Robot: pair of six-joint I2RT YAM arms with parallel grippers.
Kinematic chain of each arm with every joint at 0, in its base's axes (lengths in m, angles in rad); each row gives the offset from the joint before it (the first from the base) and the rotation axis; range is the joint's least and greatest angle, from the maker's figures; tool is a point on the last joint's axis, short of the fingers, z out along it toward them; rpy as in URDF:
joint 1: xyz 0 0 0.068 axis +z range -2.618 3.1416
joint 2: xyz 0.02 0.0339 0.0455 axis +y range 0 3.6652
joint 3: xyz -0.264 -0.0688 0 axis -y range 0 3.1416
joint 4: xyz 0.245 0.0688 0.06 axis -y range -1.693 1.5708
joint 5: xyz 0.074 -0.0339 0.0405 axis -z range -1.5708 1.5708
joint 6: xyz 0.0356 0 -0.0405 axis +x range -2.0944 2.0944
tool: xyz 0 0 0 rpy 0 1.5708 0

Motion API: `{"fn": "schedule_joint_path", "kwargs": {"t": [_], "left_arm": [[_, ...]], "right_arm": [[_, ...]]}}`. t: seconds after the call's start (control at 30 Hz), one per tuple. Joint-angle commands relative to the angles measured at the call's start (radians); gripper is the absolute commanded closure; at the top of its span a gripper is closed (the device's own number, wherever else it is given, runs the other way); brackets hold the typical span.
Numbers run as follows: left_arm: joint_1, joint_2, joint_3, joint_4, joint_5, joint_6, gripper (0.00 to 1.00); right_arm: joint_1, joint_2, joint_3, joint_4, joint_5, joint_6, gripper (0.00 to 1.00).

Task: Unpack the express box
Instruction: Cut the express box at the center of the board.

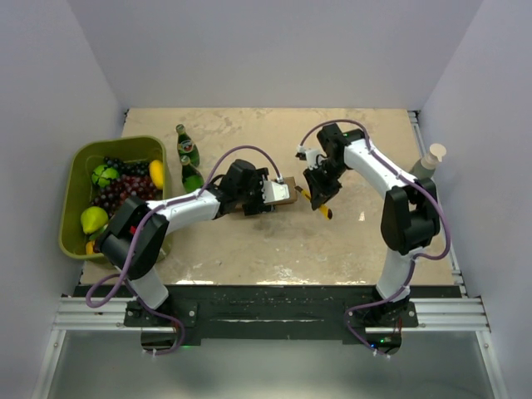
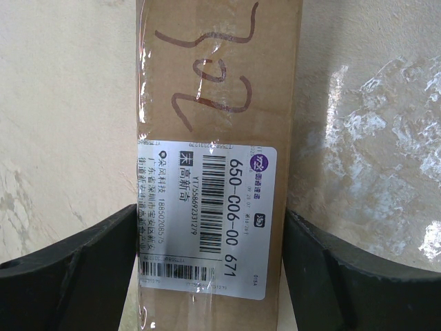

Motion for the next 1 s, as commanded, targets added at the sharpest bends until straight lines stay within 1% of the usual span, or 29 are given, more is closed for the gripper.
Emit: {"fn": "schedule_joint_path", "kwargs": {"t": [0.0,0.1,0.27,0.37,0.43,0.5,0.53,0.63,0.8,0.9,0.97], "left_arm": [[-0.001,0.058,-0.006,-0.07,0.011,-0.025,1.0],[-0.001,0.064,0.006,-0.058,-0.003,-0.03,1.0],[-0.002,0.072,0.008,-0.047,-0.014,-0.03,1.0],[-0.001,0.072,0.008,-0.044,-0.015,-0.03,1.0],[-0.001,0.073,0.009,-0.044,-0.015,-0.028,1.0],[-0.002,0.076,0.009,-0.049,-0.012,-0.028,1.0],[-0.001,0.078,0.014,-0.055,-0.009,-0.024,1.0],[-0.002,0.078,0.02,-0.064,-0.004,-0.021,1.0],[-0.002,0.082,0.02,-0.062,-0.007,-0.022,1.0],[-0.002,0.079,0.019,-0.064,-0.007,-0.024,1.0],[-0.004,0.079,0.018,-0.064,-0.015,-0.022,1.0]], "right_arm": [[0.012,-0.002,-0.049,-0.073,0.014,-0.022,1.0],[0.02,-0.013,-0.131,-0.079,0.005,-0.028,1.0],[0.044,-0.072,-0.122,-0.095,0.046,-0.039,1.0],[0.034,-0.115,-0.116,-0.095,0.023,-0.045,1.0],[0.014,-0.129,-0.064,-0.093,-0.037,-0.057,1.0],[-0.008,-0.146,-0.018,-0.067,-0.005,-0.037,1.0],[-0.008,-0.146,0.032,-0.056,0.01,-0.037,1.0],[-0.009,-0.117,0.098,-0.04,0.058,-0.042,1.0],[-0.011,-0.001,0.198,-0.047,0.107,-0.045,1.0],[-0.008,0.025,0.223,-0.059,0.116,-0.051,1.0],[-0.005,0.03,0.2,-0.076,0.116,-0.059,1.0]]}}
